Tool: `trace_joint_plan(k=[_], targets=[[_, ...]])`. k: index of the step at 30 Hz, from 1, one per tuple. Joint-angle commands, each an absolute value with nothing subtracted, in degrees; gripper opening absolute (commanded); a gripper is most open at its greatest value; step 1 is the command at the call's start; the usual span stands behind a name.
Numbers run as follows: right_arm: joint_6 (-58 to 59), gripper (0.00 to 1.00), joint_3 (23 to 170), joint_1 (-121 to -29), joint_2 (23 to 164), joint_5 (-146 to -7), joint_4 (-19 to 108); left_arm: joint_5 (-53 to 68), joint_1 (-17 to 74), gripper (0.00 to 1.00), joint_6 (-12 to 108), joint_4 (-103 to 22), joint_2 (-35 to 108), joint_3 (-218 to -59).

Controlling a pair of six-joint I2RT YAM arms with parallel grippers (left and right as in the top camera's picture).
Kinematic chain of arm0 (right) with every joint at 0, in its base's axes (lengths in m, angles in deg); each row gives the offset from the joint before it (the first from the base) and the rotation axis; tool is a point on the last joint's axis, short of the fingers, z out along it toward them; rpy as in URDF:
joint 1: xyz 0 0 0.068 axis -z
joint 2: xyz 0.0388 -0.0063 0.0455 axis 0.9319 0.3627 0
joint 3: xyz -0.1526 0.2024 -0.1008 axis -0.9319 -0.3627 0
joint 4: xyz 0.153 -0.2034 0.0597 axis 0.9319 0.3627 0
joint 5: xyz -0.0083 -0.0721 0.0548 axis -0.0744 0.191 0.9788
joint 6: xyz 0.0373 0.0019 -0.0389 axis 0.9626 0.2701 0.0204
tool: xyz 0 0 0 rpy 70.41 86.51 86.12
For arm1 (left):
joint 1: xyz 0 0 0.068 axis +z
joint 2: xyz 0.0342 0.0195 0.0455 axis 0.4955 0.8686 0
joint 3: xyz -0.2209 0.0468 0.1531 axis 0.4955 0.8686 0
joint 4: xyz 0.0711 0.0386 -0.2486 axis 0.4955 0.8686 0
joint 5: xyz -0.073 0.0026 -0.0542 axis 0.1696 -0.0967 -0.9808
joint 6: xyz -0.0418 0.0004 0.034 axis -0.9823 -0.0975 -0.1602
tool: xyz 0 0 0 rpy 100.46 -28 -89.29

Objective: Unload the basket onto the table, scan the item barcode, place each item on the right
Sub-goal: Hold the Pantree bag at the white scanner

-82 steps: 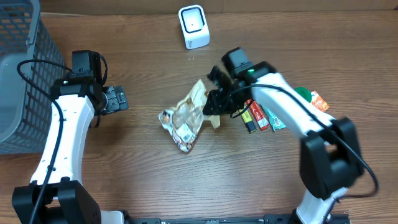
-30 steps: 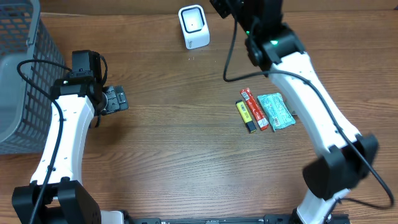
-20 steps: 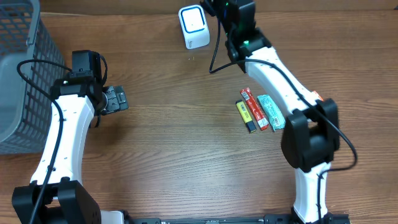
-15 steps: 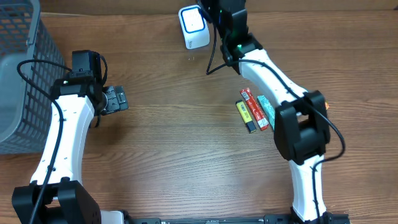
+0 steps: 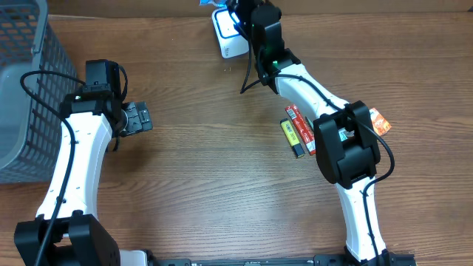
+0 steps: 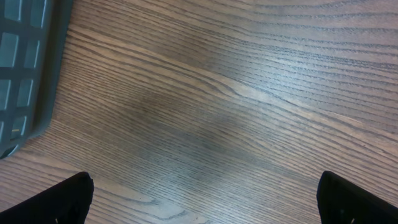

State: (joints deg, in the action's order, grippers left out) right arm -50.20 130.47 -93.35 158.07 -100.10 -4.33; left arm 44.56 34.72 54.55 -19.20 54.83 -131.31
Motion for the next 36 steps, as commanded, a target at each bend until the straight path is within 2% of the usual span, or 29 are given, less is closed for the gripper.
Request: trace_joint_plan(k=[1,15,24,30,36], targets=[[-50.11,0.04,131.63,-94.86,158.07,-101.65,-3.78,45.13,34.94,1.0,54.33,-19.29,55.2,-131.64],[-50.02,0.04,131.63,-98.6,158.05,-107.4,7.56,45.13,34.94,1.0,54.33,-19.29,55.2,-131.64],[-48.73,0.04,131.65,-100.48,155.65,-107.46,7.8,45.13,34.94,1.0,54.33,-19.29,55.2,-131.64],[-39.64,0.03,131.65,-100.54,149.27,-107.75,11.67,45.13,34.94,1.0,54.33,-19.29,55.2,-131.64],[-31.55,0.04,131.65,-99.89,140.74,-107.16,25.75,45.13,34.94,1.0,54.33,-19.29,55.2,-131.64]])
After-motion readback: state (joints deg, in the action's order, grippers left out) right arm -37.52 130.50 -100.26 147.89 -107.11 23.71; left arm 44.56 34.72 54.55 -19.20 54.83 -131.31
